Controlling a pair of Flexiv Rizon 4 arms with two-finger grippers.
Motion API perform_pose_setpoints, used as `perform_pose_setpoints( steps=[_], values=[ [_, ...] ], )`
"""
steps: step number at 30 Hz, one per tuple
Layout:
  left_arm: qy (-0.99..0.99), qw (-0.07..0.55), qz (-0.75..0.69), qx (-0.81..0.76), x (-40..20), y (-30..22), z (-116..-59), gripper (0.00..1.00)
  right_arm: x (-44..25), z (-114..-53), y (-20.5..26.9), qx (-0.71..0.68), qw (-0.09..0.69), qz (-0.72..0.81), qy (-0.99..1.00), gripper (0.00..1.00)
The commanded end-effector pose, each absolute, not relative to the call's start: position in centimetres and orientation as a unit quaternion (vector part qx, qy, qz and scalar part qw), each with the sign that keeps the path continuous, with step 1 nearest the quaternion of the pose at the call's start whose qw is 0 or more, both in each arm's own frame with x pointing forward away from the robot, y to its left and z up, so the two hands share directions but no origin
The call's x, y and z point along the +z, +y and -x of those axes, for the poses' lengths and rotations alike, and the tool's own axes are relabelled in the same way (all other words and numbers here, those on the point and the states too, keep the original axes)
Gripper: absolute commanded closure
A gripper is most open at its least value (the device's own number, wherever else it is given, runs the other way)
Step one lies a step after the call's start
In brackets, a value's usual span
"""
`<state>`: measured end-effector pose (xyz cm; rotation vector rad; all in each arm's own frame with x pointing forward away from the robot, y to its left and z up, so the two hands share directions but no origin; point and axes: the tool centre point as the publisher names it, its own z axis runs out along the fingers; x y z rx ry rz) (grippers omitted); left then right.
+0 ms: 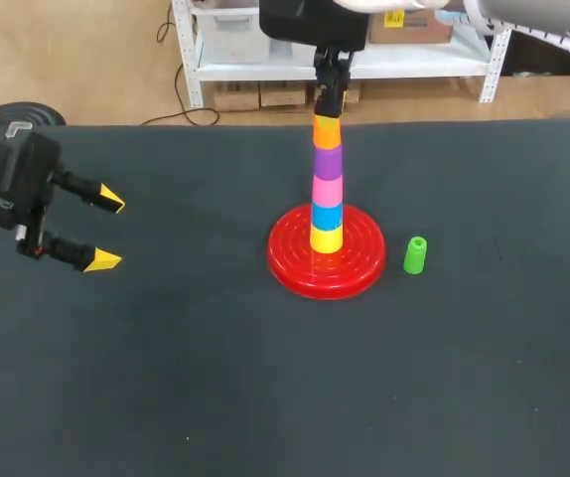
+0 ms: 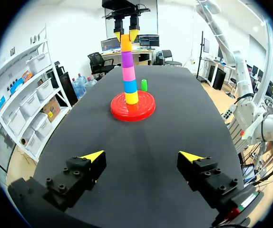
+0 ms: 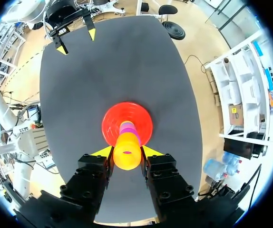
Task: Pick up and stack the cylinders on the red base in this order: pink,purple,orange,green
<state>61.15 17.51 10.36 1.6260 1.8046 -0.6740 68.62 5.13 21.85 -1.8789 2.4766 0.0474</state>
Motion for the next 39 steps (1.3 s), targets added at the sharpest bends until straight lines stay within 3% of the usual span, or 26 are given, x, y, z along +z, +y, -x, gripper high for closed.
perform_pose_setpoints(
  steps=[1,39],
  values=[
    [0.680,0.308,-0.614,-0.255,10.22,17.57,-61.13,0.00,21.32,-68.44,4.90,0.018,0.014,0.603,0.797,1.00],
    [0.680,0.308,-0.614,-0.255,10.22,17.57,-61.13,0.00,21.22,-67.87,4.62,0.020,0.013,0.598,0.801,1.00]
  ],
)
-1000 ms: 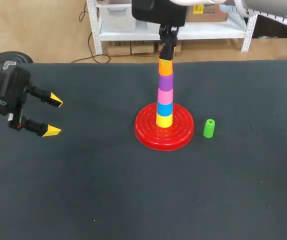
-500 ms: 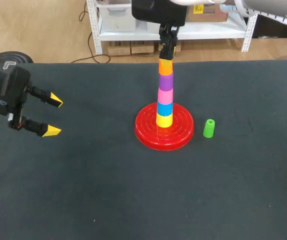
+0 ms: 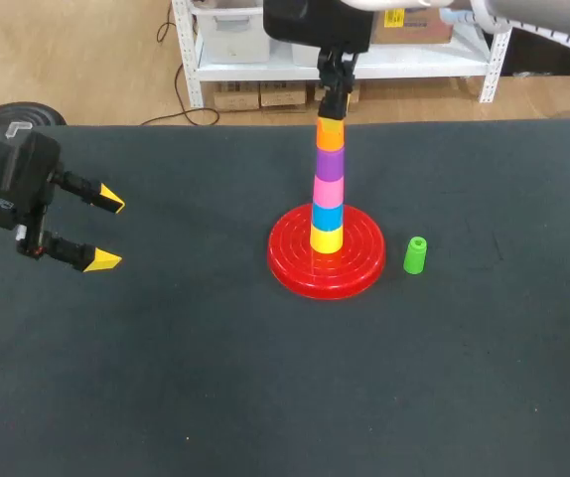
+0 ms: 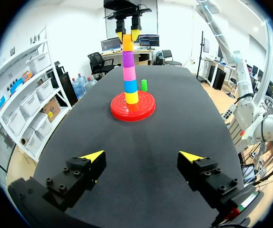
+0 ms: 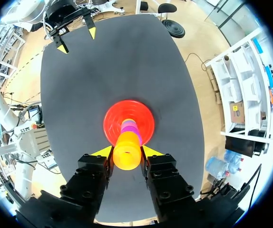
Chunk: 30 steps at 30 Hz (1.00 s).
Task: Pick up and stack the cylinders on the red base in this order: pink,purple,orange,green
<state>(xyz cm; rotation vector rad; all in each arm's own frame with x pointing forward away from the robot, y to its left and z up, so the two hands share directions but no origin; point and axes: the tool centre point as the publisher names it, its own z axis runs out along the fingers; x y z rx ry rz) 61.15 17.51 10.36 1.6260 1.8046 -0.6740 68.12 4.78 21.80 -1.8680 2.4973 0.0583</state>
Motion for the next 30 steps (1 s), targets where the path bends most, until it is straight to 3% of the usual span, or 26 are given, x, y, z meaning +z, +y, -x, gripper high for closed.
perform_pose_setpoints(
  steps=[1,30],
  values=[
    [0.680,0.308,-0.614,-0.255,10.22,17.57,-61.13,0.00,21.16,-67.87,4.63,0.020,0.012,0.598,0.801,1.00],
    [0.680,0.308,-0.614,-0.255,10.22,17.57,-61.13,0.00,20.95,-68.07,4.73,0.024,0.014,0.599,0.800,1.00]
  ],
)
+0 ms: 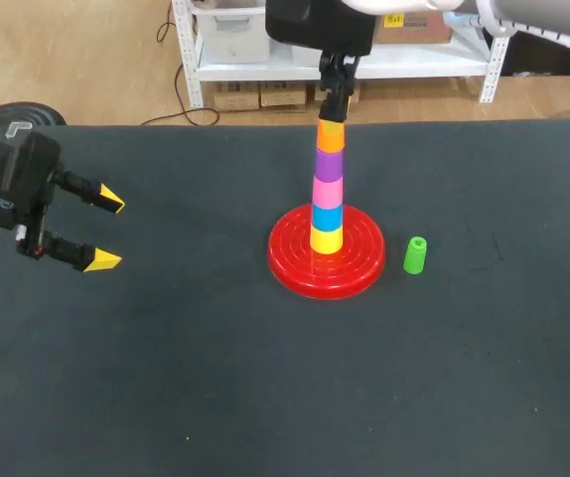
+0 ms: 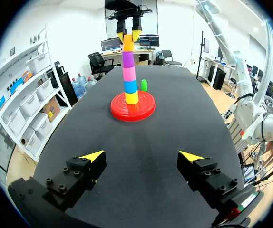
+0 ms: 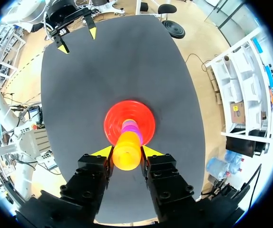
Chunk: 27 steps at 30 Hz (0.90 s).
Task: Pick up and stack the cylinders on the red base in this order: pink,purple,orange,green
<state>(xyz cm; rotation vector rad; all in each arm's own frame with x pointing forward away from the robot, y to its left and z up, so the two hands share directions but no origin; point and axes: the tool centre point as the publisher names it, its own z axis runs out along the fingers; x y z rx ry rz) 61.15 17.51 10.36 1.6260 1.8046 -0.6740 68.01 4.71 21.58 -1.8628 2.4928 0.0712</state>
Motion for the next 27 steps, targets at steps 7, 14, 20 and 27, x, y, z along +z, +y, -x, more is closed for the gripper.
perform_pose_setpoints(
  steps=[7,14,20,27],
  values=[
    [0.680,0.308,-0.614,-0.255,10.22,17.57,-61.13,0.00,20.65,-68.13,4.83,0.027,0.009,0.600,0.800,1.00],
    [0.680,0.308,-0.614,-0.255,10.22,17.57,-61.13,0.00,20.40,-68.23,4.86,0.025,0.006,0.602,0.798,1.00],
    [0.680,0.308,-0.614,-0.255,10.22,17.57,-61.13,0.00,20.37,-68.30,4.96,0.025,0.004,0.604,0.797,1.00],
    [0.680,0.308,-0.614,-0.255,10.22,17.57,-61.13,0.00,20.34,-68.39,5.14,0.024,0.001,0.606,0.795,1.00]
  ],
)
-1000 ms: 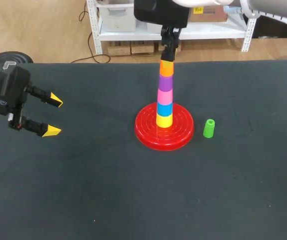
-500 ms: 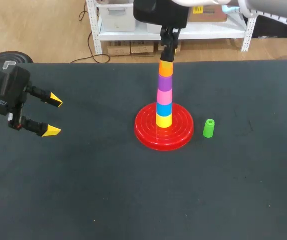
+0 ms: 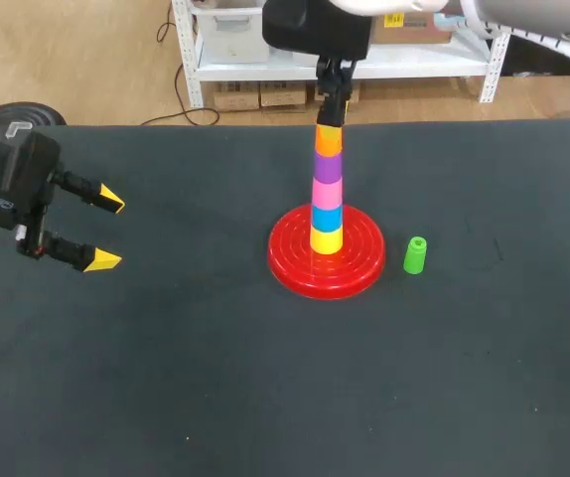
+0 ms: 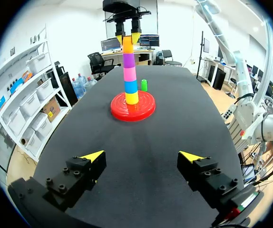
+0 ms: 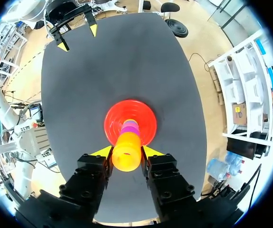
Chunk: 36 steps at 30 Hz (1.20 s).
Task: Pick up and stack the cylinders on the red base in this order: pink,purple,orange,green
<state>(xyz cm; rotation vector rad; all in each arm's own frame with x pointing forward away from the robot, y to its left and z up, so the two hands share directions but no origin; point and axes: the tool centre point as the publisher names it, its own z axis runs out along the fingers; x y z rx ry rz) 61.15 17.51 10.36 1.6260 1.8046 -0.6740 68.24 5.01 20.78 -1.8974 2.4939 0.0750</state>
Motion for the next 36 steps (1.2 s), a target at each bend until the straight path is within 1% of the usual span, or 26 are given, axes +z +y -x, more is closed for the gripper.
perform_pose_setpoints(
  steps=[1,13,14,15,16,17,27,36],
  values=[
    [0.680,0.308,-0.614,-0.255,10.2,17.6,-61.1,0.00,20.3,-68.4,5.1,0.024,0.001,0.606,0.795,1.00],
    [0.680,0.308,-0.614,-0.255,10.2,17.6,-61.1,0.00,20.3,-68.3,5.1,0.027,0.006,0.603,0.797,1.00],
    [0.680,0.308,-0.614,-0.255,10.2,17.6,-61.1,0.00,20.4,-68.2,5.1,0.027,0.008,0.601,0.799,0.81],
    [0.680,0.308,-0.614,-0.255,10.2,17.6,-61.1,0.00,20.4,-68.2,5.0,0.026,0.009,0.601,0.799,0.57],
    [0.680,0.308,-0.614,-0.255,10.2,17.6,-61.1,0.00,20.5,-68.2,5.0,0.026,0.010,0.600,0.799,0.07],
    [0.680,0.308,-0.614,-0.255,10.2,17.6,-61.1,0.00,20.5,-68.1,4.9,0.026,0.011,0.599,0.800,0.00],
    [0.680,0.308,-0.614,-0.255,10.2,17.6,-61.1,0.00,21.4,-67.6,4.4,0.024,0.035,0.591,0.805,0.00],
    [0.680,0.308,-0.614,-0.255,10.2,17.6,-61.1,0.00,24.2,-66.6,2.5,0.005,0.091,0.567,0.819,0.00]
  ],
)
